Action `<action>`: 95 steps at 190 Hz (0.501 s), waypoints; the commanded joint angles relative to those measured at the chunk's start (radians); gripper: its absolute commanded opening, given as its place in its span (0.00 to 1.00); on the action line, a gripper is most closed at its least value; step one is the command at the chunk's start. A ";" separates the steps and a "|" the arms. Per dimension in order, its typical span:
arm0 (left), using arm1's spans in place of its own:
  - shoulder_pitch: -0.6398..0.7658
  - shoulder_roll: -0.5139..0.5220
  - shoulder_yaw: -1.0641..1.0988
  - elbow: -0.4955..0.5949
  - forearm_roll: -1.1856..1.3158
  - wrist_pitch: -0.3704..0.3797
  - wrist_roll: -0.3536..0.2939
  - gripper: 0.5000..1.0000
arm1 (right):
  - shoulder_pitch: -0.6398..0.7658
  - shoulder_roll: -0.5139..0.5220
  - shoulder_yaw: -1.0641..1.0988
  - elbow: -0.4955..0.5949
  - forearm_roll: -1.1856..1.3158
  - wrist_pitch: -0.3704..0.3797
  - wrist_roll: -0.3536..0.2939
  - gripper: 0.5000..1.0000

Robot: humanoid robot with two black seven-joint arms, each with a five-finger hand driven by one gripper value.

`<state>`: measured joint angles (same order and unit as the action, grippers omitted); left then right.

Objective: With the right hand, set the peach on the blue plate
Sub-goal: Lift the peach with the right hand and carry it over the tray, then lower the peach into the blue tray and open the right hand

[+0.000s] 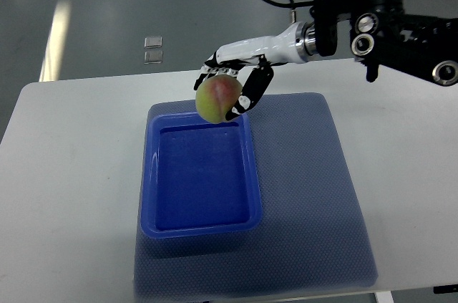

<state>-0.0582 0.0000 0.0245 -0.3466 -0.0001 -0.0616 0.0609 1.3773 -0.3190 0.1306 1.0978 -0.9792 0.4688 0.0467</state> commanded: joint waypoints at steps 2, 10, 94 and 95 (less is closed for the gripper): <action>0.000 0.000 0.000 0.002 -0.001 0.000 -0.001 1.00 | -0.010 0.141 -0.034 -0.118 -0.012 -0.015 0.001 0.00; 0.000 0.000 0.000 0.002 -0.001 0.000 -0.001 1.00 | -0.018 0.176 -0.042 -0.147 -0.016 -0.016 0.001 0.00; 0.000 0.000 0.000 0.006 -0.001 0.000 0.000 1.00 | -0.175 0.319 -0.080 -0.339 -0.092 -0.053 0.004 0.37; 0.000 0.000 0.000 0.006 -0.001 0.000 0.000 1.00 | -0.175 0.319 -0.080 -0.339 -0.092 -0.053 0.004 0.37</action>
<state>-0.0583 0.0000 0.0245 -0.3417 -0.0016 -0.0615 0.0598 1.2325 -0.0010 0.0478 0.7856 -1.0701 0.4181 0.0496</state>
